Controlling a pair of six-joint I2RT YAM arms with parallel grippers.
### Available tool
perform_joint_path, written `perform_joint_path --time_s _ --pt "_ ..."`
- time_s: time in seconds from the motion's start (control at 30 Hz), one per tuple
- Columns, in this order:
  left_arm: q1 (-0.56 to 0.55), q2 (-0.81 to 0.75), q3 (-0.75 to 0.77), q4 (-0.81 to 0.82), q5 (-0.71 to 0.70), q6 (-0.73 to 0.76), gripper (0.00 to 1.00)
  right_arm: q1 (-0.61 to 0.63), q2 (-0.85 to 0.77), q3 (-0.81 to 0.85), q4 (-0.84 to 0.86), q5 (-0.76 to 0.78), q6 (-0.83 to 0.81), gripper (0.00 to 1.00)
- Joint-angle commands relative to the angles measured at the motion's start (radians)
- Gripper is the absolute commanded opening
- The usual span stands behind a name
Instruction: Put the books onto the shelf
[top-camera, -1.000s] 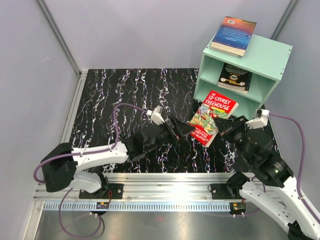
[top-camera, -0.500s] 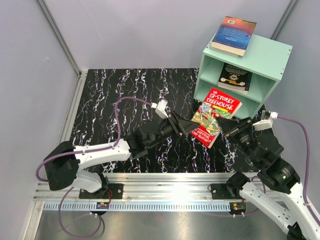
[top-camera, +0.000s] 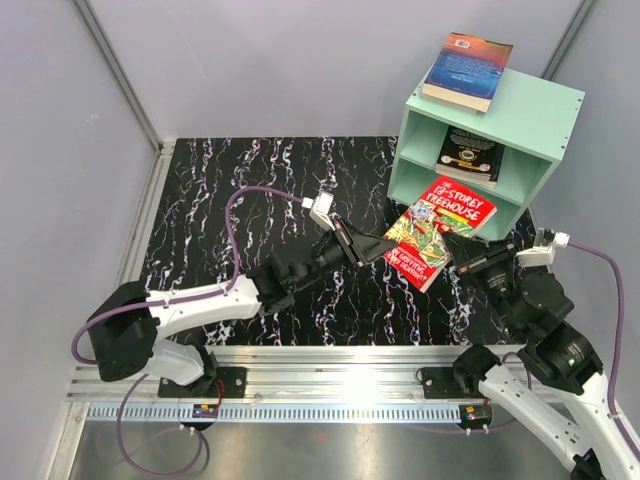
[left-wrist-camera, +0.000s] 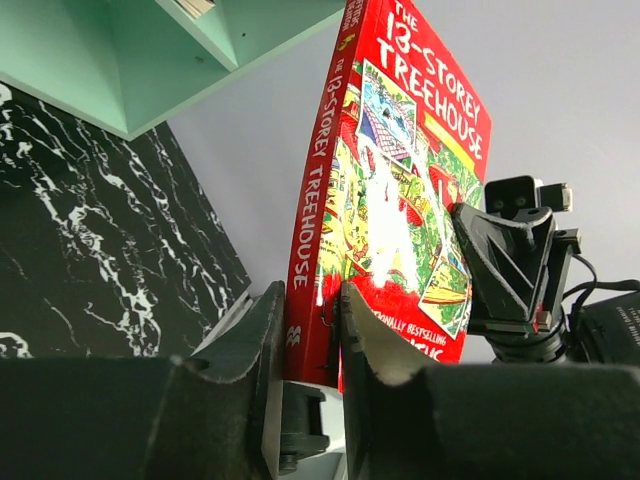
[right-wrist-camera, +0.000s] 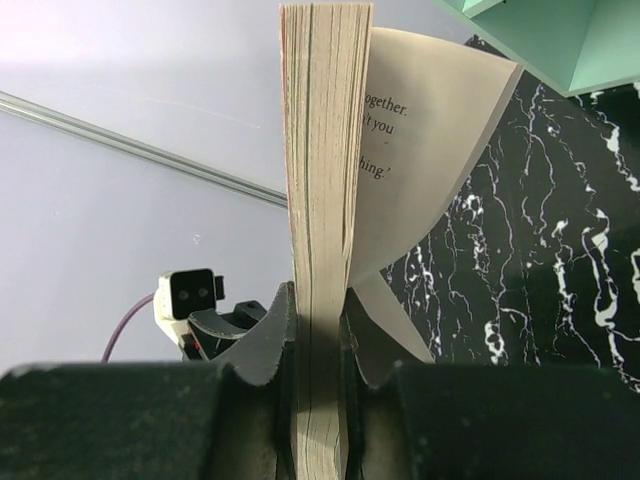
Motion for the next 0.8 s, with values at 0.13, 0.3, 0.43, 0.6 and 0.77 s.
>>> perform_joint_path --time_s 0.13,0.3,0.43,0.6,0.77 --pt "-0.016 -0.005 0.093 -0.084 0.059 0.155 0.0 0.019 -0.021 0.048 -0.118 -0.088 -0.005 0.96" --pt "0.01 0.076 0.173 -0.121 0.144 0.224 0.0 0.019 -0.066 0.195 -0.339 0.014 -0.051 1.0" --pt "0.041 0.178 0.279 -0.114 0.269 0.252 0.0 0.018 -0.129 0.331 -0.519 0.107 -0.082 1.0" --pt "0.068 0.371 0.537 -0.231 0.329 0.277 0.0 0.019 -0.164 0.487 -0.643 0.179 -0.099 1.0" --pt "0.093 0.498 0.642 -0.247 0.34 0.257 0.0 0.021 -0.13 0.652 -0.749 0.219 -0.126 1.0"
